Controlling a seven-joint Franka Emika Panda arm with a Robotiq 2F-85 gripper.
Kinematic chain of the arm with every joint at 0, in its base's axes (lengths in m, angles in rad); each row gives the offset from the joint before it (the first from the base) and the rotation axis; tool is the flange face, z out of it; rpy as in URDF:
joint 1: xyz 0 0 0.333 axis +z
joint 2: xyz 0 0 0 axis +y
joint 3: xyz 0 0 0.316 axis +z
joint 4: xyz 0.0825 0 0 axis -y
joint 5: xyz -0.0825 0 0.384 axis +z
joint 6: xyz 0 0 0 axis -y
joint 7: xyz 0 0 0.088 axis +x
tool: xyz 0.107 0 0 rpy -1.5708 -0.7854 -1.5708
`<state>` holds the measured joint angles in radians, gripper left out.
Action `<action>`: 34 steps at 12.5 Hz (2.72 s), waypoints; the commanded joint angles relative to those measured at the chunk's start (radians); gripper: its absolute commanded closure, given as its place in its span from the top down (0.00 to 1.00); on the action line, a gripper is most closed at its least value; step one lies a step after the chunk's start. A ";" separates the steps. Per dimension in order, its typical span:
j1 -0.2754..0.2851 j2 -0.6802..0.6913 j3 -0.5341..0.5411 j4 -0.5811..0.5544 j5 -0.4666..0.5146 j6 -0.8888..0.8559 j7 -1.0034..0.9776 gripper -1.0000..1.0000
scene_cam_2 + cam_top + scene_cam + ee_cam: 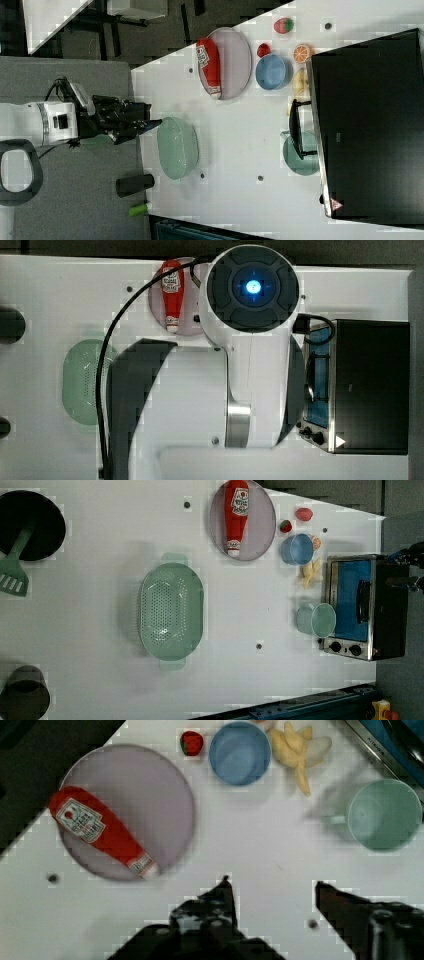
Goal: Drag strainer left to right.
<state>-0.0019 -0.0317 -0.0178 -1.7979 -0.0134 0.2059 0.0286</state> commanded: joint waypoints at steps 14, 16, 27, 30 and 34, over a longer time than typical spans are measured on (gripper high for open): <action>0.049 -0.220 0.340 -0.270 -0.009 -0.009 0.471 1.00; 0.051 -0.126 0.435 -0.271 -0.009 0.078 0.659 1.00; 0.075 0.369 0.576 -0.404 -0.025 0.728 1.296 1.00; 0.105 0.457 0.520 -0.402 -0.070 0.815 1.299 1.00; 0.191 0.530 0.388 -0.379 -0.076 0.884 1.298 1.00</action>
<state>0.1691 0.5229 0.3833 -2.2148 -0.0848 1.1016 1.2666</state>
